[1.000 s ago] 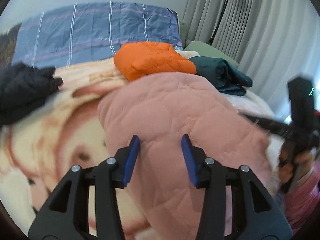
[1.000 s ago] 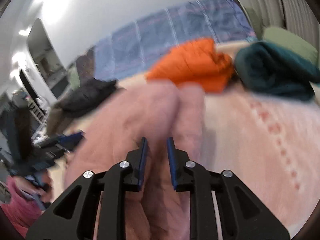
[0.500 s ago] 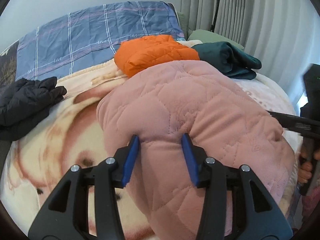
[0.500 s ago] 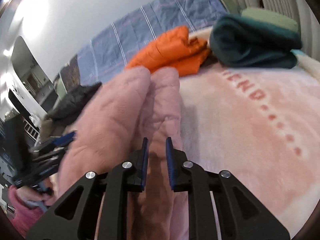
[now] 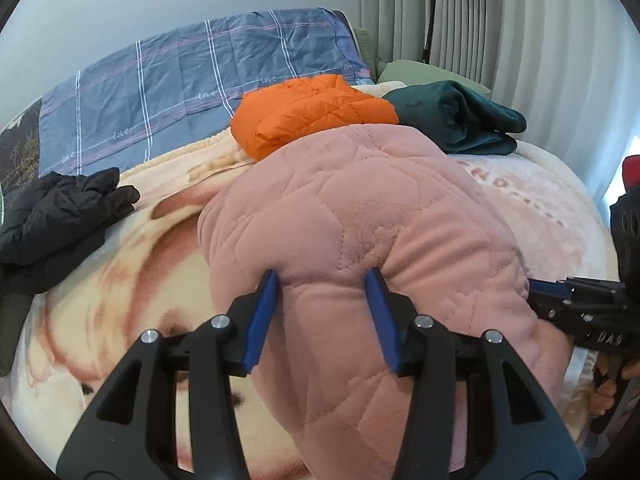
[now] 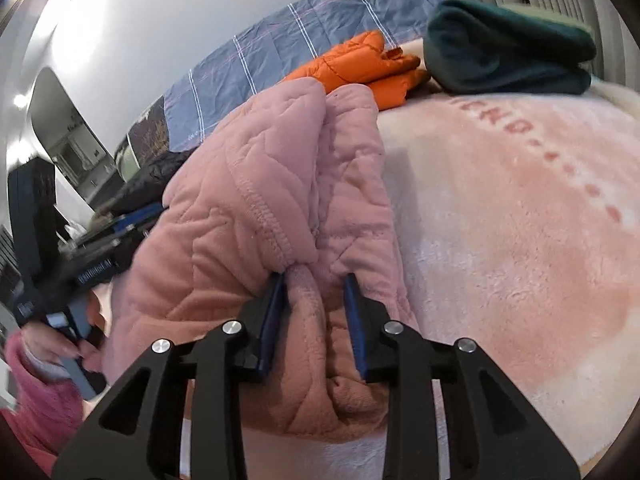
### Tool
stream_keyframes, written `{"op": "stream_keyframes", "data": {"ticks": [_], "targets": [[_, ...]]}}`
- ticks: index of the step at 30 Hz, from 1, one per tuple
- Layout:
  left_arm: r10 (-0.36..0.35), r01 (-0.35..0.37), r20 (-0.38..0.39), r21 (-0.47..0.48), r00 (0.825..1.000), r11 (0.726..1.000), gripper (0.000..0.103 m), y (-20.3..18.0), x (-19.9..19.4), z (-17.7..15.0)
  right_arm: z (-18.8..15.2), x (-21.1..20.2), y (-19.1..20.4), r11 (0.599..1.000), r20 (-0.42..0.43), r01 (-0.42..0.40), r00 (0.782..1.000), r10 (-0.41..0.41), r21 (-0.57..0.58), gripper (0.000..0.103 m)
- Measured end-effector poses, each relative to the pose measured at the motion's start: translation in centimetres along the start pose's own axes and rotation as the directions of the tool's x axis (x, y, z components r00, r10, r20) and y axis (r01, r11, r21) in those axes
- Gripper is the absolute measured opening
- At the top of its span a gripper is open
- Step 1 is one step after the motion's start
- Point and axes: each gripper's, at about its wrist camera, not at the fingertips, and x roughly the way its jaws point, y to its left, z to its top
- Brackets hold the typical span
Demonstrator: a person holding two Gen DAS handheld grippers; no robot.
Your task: Fold large clothes
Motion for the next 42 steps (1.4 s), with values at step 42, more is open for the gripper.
{"op": "stream_keyframes", "data": {"ticks": [42], "targets": [[-0.055, 0.054, 0.02, 0.069, 0.998, 0.996, 0.058, -2.3, 0.8, 1.8, 6.8, 7.8, -7.3, 0.878, -0.176, -0.253, 0.921, 0.347, 0.407, 0.06]]}}
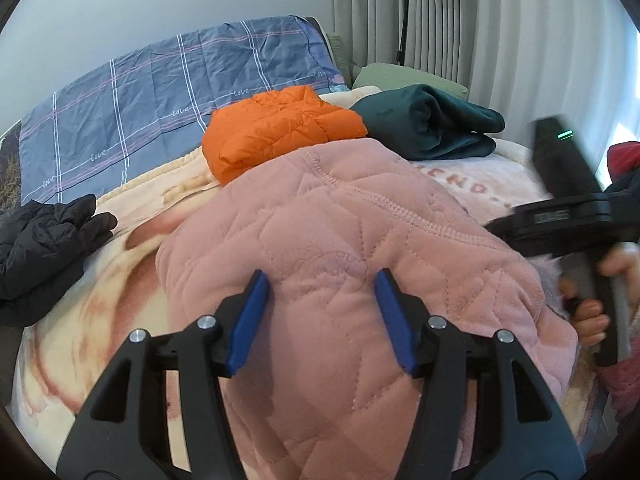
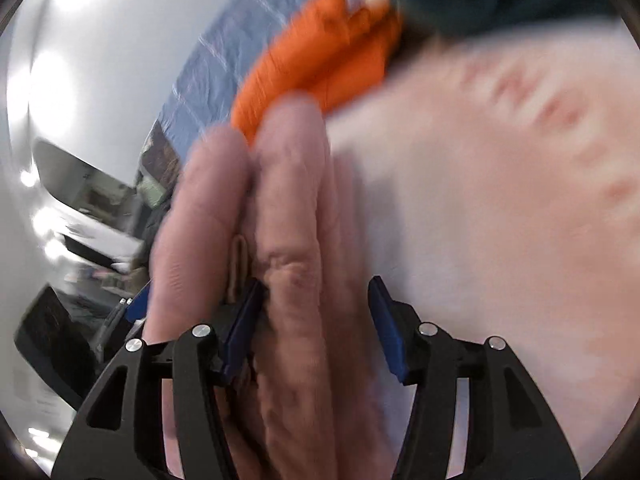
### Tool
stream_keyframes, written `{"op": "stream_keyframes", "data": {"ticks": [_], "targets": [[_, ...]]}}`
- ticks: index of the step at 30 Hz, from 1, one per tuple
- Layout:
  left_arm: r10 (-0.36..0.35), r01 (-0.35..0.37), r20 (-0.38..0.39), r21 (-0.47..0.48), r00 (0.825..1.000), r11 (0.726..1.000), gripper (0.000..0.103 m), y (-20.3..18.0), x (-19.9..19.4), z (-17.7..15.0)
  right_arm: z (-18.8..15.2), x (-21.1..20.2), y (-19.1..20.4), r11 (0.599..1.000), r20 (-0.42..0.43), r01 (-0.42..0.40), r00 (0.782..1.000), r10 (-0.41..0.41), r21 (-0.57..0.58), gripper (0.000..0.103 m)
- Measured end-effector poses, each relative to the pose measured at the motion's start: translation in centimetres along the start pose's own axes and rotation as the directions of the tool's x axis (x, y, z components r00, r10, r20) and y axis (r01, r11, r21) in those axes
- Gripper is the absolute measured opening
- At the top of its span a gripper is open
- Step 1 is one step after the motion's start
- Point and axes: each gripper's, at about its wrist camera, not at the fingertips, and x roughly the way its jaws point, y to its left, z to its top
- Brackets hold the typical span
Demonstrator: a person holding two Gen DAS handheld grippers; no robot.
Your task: Fold large clothes
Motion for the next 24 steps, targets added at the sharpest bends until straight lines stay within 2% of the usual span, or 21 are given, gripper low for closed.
{"op": "stream_keyframes", "data": {"ticks": [3, 6, 10, 13, 14, 17, 20, 23, 24], "targets": [[-0.014, 0.014, 0.001, -0.014, 1.0, 1.0, 0.058, 0.4, 0.2, 0.1, 0.1, 0.2, -0.3, 1.0, 0.0, -0.026, 1.0, 0.026, 0.0, 0.058], [-0.023, 0.023, 0.008, -0.012, 1.0, 1.0, 0.059, 0.4, 0.2, 0.1, -0.6, -0.4, 0.6, 0.998, 0.032, 0.014, 0.999, -0.012, -0.066, 0.044], [-0.028, 0.029, 0.026, -0.025, 0.999, 0.999, 0.061, 0.7, -0.2, 0.3, -1.0, -0.6, 1.1, 0.996, 0.066, 0.045, 0.997, -0.039, -0.082, 0.039], [-0.036, 0.04, 0.044, -0.095, 0.998, 0.995, 0.072, 2.1, -1.5, 0.6, -1.7, -1.0, 1.4, 0.993, 0.092, 0.069, 0.994, -0.059, -0.101, 0.038], [-0.036, 0.042, 0.051, -0.124, 0.998, 0.991, 0.079, 2.8, -2.0, 0.5, -1.9, -1.1, 1.5, 0.991, 0.1, 0.076, 0.993, -0.065, -0.111, 0.038], [-0.046, 0.055, 0.049, -0.203, 0.998, 0.978, 0.082, 5.2, -2.9, -0.3, -1.6, -0.9, 1.3, 0.992, 0.099, 0.069, 0.993, -0.058, -0.11, 0.038], [-0.099, 0.097, 0.009, -0.323, 0.995, 0.942, 0.086, 8.2, -2.7, -2.1, -1.6, -0.8, 1.3, 0.99, 0.102, 0.074, 0.993, -0.062, -0.121, 0.038], [-0.223, 0.204, 0.011, -0.453, 0.975, 0.868, 0.091, 10.4, -2.0, -4.4, -1.6, -1.1, 1.0, 0.989, 0.103, 0.076, 0.993, -0.064, -0.124, 0.039], [-0.27, 0.243, 0.018, -0.496, 0.963, 0.834, 0.092, 11.0, -1.6, -5.2, -1.8, -1.2, 1.1, 0.989, 0.103, 0.077, 0.993, -0.064, -0.124, 0.039]]}}
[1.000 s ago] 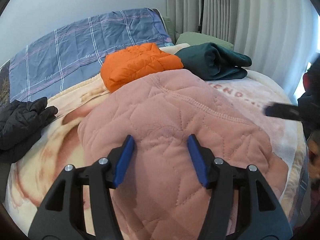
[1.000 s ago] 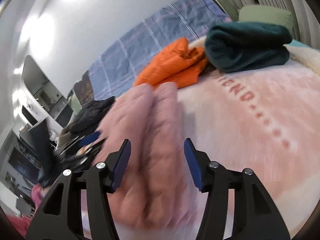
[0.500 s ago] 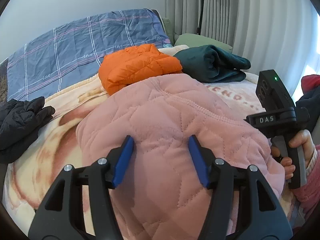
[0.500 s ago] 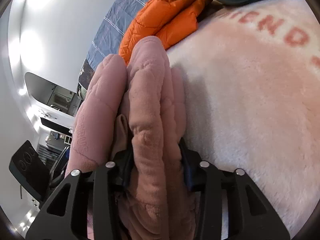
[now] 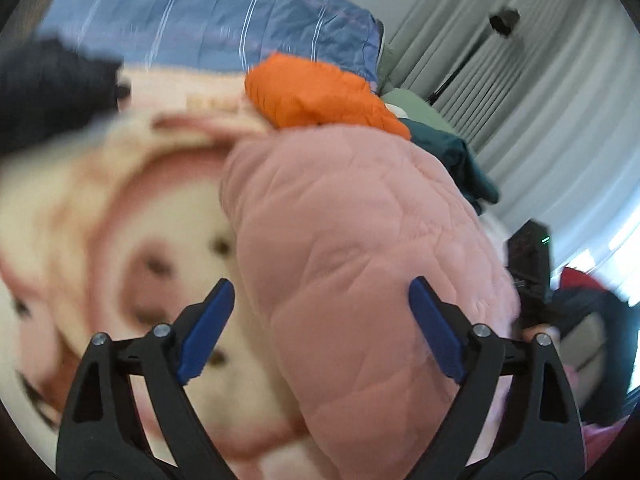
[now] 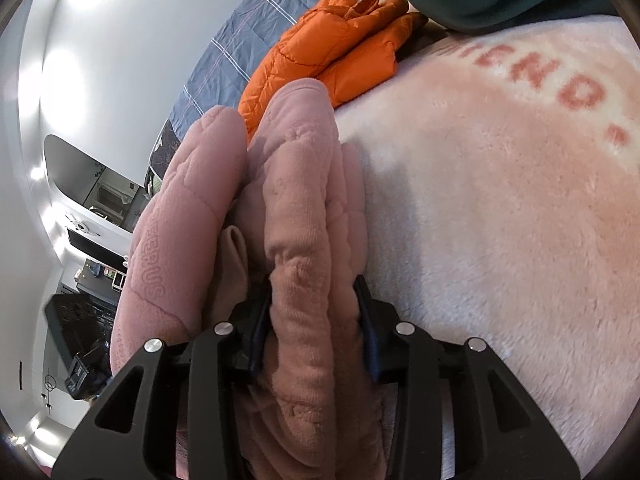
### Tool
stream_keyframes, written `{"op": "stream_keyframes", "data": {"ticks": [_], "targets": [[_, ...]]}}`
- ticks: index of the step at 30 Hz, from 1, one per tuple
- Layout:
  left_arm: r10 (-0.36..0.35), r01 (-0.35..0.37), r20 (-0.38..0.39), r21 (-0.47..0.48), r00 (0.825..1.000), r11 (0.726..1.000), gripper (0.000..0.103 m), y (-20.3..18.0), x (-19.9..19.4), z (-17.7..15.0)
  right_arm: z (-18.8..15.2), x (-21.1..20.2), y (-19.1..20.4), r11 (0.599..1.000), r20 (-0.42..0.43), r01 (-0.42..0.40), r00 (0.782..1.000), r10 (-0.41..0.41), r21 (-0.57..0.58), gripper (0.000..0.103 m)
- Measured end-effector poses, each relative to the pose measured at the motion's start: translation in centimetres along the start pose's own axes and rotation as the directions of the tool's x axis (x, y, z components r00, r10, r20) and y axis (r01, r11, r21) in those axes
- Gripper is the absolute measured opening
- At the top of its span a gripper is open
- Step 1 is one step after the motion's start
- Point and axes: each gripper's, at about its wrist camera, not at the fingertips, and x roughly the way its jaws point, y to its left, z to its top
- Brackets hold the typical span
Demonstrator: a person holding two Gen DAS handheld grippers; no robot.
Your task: Fold large clothes
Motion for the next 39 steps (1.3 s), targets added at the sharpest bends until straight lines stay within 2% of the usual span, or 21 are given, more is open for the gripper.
{"op": "stream_keyframes", "data": {"ticks": [3, 7, 8, 9, 11, 12, 17, 24, 31, 36, 39], "targets": [[-0.067, 0.065, -0.026, -0.076, 0.997, 0.995, 0.095, 1.3, 0.6, -0.5, 0.0, 0.0, 0.2, 1.0, 0.004, 0.012, 1.0, -0.012, -0.01, 0.04], [-0.114, 0.107, -0.07, -0.095, 0.991, 0.99, 0.095, 0.8, 0.7, -0.8, 0.0, -0.2, 0.5, 0.999, 0.015, 0.034, 0.999, -0.034, -0.029, 0.041], [-0.132, 0.125, -0.085, -0.082, 0.988, 0.989, 0.095, 0.1, 0.7, -1.0, -0.1, -0.3, 0.6, 0.999, 0.018, 0.041, 0.999, -0.04, -0.033, 0.041], [-0.141, 0.137, -0.107, -0.038, 0.984, 0.99, 0.101, -0.8, 0.7, -1.4, -0.1, -0.3, 0.8, 0.998, 0.022, 0.049, 0.999, -0.048, -0.041, 0.041], [-0.067, 0.078, -0.109, 0.097, 0.992, 0.992, 0.101, -2.6, 1.0, -2.1, -0.1, -0.3, 1.0, 0.996, 0.029, 0.065, 0.998, -0.064, -0.057, 0.041], [-0.054, 0.066, -0.099, 0.127, 0.994, 0.99, 0.101, -2.8, 1.2, -2.2, -0.1, -0.3, 1.1, 0.995, 0.034, 0.074, 0.997, -0.071, -0.065, 0.041], [-0.147, 0.154, -0.123, 0.043, 0.981, 0.987, 0.101, -0.6, 2.3, -1.8, -0.4, -0.5, 2.1, 0.986, 0.064, 0.131, 0.99, -0.124, -0.108, 0.041], [-0.142, 0.152, -0.152, 0.056, 0.978, 0.987, 0.101, -0.6, 2.7, -1.3, -0.5, -0.6, 2.1, 0.983, 0.083, 0.135, 0.989, -0.125, -0.123, 0.041], [-0.164, 0.17, -0.123, 0.04, 0.979, 0.985, 0.101, -0.3, 2.3, -1.7, -0.6, -0.6, 1.9, 0.985, 0.084, 0.124, 0.99, -0.114, -0.122, 0.041], [-0.189, 0.187, -0.104, -0.033, 0.976, 0.982, 0.101, 0.7, 1.8, -1.5, -0.6, -0.6, 1.8, 0.986, 0.085, 0.116, 0.991, -0.106, -0.118, 0.041], [-0.23, 0.22, -0.114, -0.092, 0.967, 0.971, 0.101, 1.6, 2.4, -1.6, -0.6, -0.6, 1.8, 0.986, 0.086, 0.115, 0.991, -0.106, -0.118, 0.041]]}}
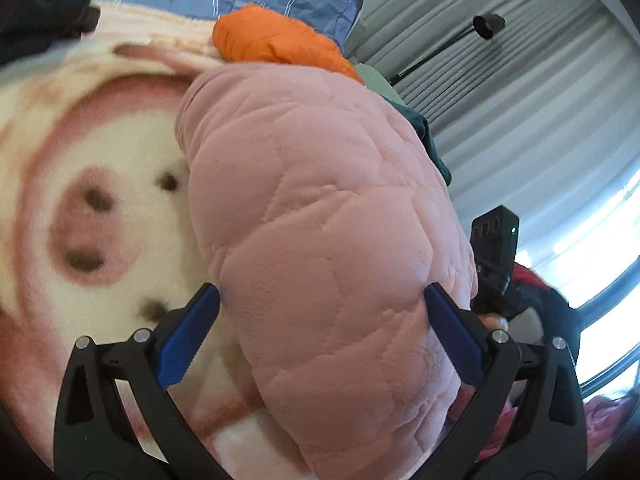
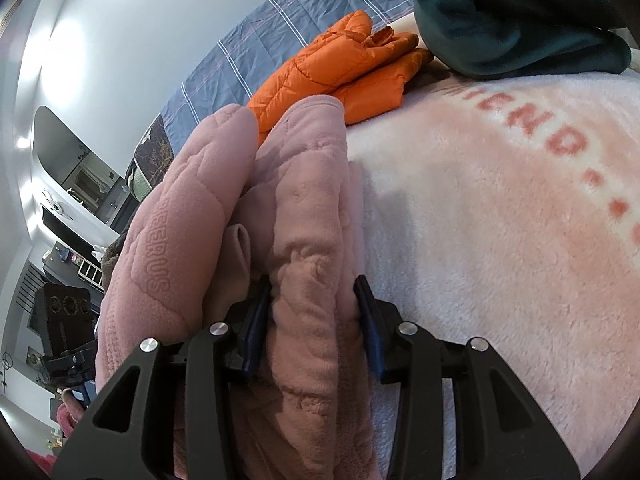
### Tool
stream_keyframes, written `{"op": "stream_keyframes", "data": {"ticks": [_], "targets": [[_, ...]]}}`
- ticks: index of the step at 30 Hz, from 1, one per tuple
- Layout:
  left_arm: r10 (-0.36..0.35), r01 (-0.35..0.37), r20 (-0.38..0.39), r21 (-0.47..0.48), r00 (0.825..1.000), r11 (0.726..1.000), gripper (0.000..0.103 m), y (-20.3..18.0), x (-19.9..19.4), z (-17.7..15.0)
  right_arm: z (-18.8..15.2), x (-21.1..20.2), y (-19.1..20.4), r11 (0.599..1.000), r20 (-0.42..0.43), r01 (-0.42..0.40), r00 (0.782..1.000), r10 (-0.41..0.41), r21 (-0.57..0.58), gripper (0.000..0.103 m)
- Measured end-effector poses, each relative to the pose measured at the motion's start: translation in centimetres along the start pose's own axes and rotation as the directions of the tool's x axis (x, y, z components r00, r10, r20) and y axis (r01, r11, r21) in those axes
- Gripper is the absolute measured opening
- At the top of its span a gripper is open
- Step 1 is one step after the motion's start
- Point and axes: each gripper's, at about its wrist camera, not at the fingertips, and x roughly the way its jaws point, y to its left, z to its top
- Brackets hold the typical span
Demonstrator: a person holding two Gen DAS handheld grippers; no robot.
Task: Fold large clothes
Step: 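Lift the pink bundle with the right gripper while the left gripper clamps its other side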
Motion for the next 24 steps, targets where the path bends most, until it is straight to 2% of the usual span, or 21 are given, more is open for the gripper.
{"op": "stream_keyframes", "data": {"ticks": [5, 14, 24], "targets": [[-0.045, 0.045, -0.006, -0.061, 0.999, 0.997, 0.101, 0.6, 1.5, -0.1, 0.0, 0.1, -0.3, 1.0, -0.003, -0.003, 1.0, 0.003, 0.016, 0.041], [-0.019, 0.019, -0.01, -0.017, 1.0, 1.0, 0.101, -0.8, 1.7, -0.1, 0.1, 0.0, -0.1, 1.0, -0.008, -0.003, 1.0, 0.003, 0.014, 0.041], [-0.058, 0.057, -0.012, -0.044, 0.998, 0.997, 0.101, 0.3, 1.6, 0.1, 0.2, 0.2, -0.1, 1.0, -0.02, -0.002, 1.0, 0.002, 0.021, 0.042]]}}
